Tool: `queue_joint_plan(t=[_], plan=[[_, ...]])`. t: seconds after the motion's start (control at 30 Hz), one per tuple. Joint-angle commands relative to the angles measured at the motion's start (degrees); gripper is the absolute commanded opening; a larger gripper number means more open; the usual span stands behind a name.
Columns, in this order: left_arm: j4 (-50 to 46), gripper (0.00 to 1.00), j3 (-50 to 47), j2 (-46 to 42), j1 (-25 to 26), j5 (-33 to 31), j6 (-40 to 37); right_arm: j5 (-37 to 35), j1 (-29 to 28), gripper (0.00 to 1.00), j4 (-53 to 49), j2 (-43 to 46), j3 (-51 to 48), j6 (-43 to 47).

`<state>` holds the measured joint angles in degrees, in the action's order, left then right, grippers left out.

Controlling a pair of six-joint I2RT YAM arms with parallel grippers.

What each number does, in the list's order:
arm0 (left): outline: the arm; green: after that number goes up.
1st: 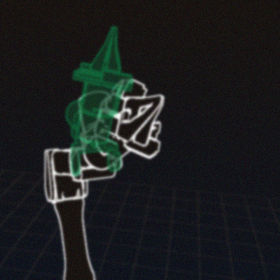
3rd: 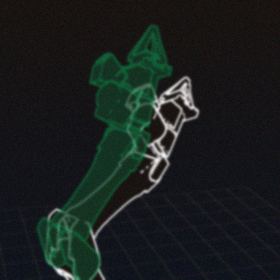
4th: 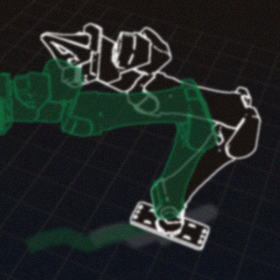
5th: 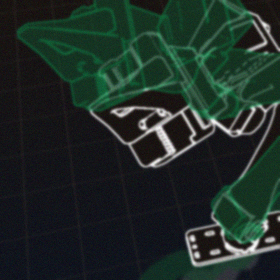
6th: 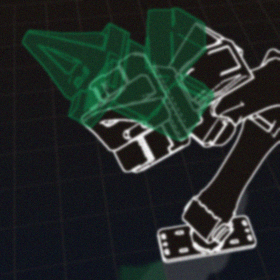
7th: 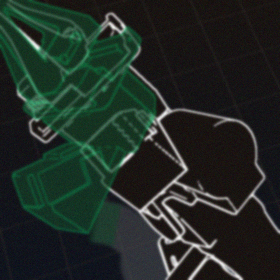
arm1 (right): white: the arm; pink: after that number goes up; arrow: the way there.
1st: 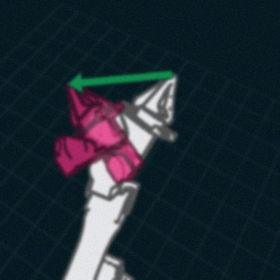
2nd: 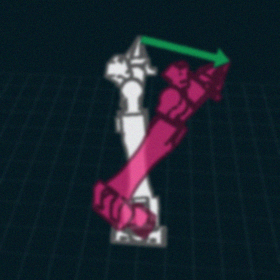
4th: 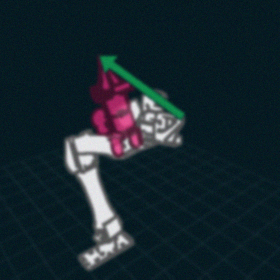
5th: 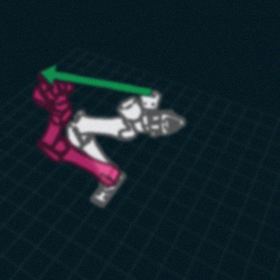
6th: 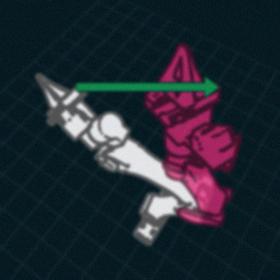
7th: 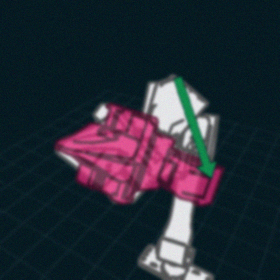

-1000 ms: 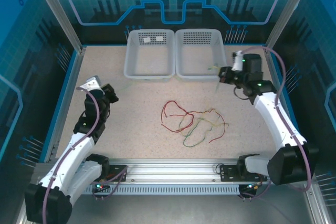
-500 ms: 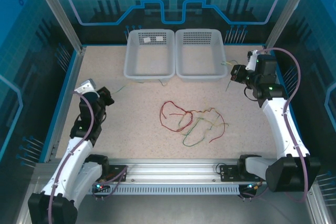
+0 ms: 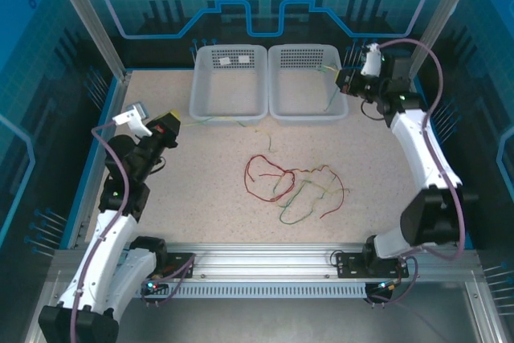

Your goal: Untangle the cables

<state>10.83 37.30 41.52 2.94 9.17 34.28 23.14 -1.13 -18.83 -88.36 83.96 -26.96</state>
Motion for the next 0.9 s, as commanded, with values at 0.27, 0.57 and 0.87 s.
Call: queue_joint_plan(t=[0.27, 0.57, 0.87], plan=[[10.6, 0.0, 4.7, -3.6, -0.1, 8.6, 8.2, 0.0, -2.8, 0.0, -4.6, -32.2, 28.8, 1.4], [15.4, 0.0, 0.3, -3.1, 0.1, 11.0, 11.1, -4.6, -6.5, 0.1, -9.7, -50.0, 45.4, 4.2], [17.2, 0.0, -1.8, 0.2, 0.1, 11.5, 11.6, -8.9, -8.0, 0.81, -13.3, -43.0, 42.4, 6.8]])
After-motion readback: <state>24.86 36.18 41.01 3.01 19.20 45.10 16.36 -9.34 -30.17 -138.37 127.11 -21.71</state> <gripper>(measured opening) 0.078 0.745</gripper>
